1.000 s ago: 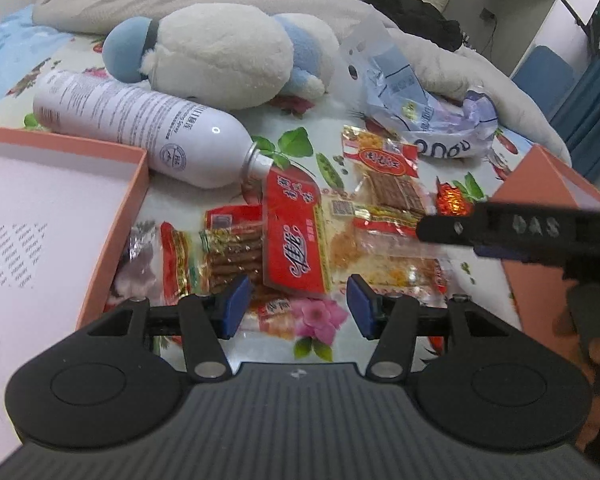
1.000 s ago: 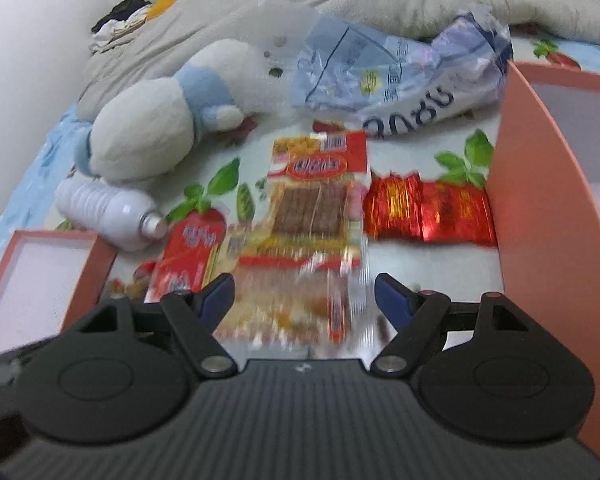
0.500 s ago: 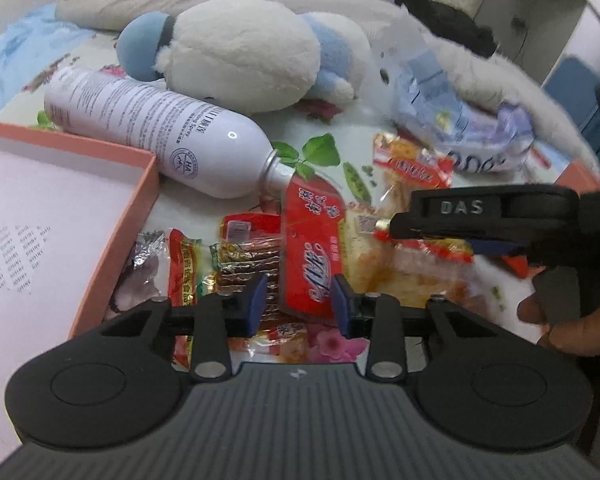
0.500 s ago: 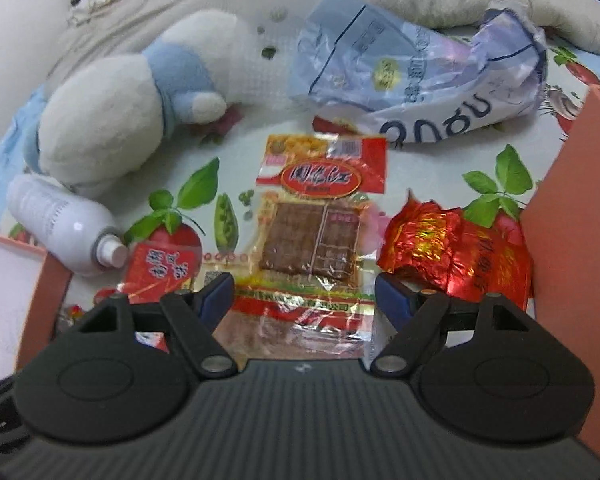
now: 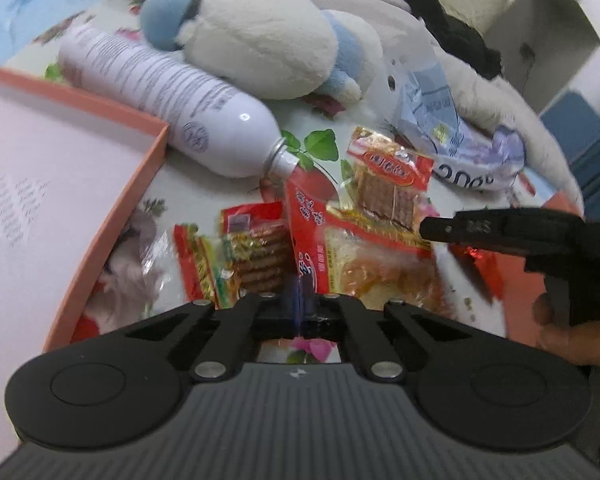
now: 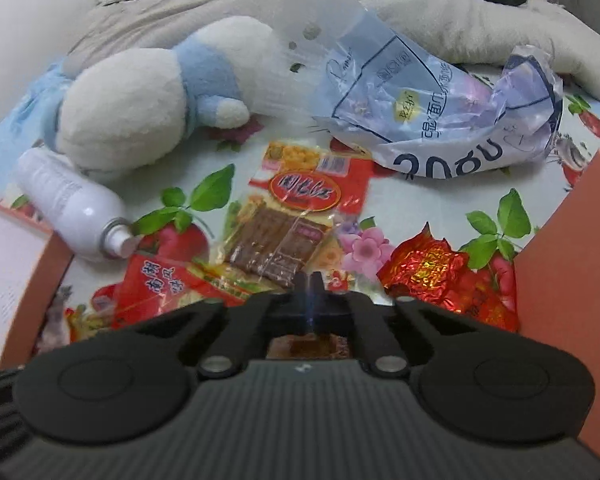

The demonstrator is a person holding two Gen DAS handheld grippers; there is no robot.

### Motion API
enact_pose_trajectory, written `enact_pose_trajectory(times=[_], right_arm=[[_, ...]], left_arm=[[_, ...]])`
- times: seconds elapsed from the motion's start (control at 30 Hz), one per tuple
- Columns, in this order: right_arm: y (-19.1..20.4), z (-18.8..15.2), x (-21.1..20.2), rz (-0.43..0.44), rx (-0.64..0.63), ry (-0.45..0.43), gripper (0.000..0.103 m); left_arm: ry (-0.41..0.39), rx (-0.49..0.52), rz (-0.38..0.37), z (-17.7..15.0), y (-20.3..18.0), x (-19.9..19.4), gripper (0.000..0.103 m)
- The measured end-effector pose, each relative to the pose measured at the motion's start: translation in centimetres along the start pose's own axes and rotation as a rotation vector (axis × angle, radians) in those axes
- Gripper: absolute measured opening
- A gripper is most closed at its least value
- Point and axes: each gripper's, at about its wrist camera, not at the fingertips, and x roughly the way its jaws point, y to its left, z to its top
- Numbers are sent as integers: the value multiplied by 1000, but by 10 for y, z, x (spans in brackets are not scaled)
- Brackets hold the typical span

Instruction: Organize snacks

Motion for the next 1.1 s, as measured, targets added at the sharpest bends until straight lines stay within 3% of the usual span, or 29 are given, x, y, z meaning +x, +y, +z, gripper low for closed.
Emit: enact_pose_trajectory(times=[0.17,0.57,0.63,0.7,0.73,0.97,1.1], right_arm=[[-1,-3,-23,35,-28,8,3],[-7,-28,-47,62,32,80,7],[-5,-26,-41,83,43,97,17],[0,-24,-33,101,47,94,69],[3,-22,-31,107,48,76,75],[18,-8,11,25,15,80,86],[27,-5,34,-3,-49,110,86]], left_arm=[[2,-108,-14,-8,12,-24,0],[14,-221,102,-40,49,-92,0],[21,-219,126,-48,53,-101,0],[38,-212,142,-53,55,-106,0],[44,-205,156,-56,56,-109,0],[88,-193,150,-61,56,-117,1],[95,-177,167,-62,53,-122,2]])
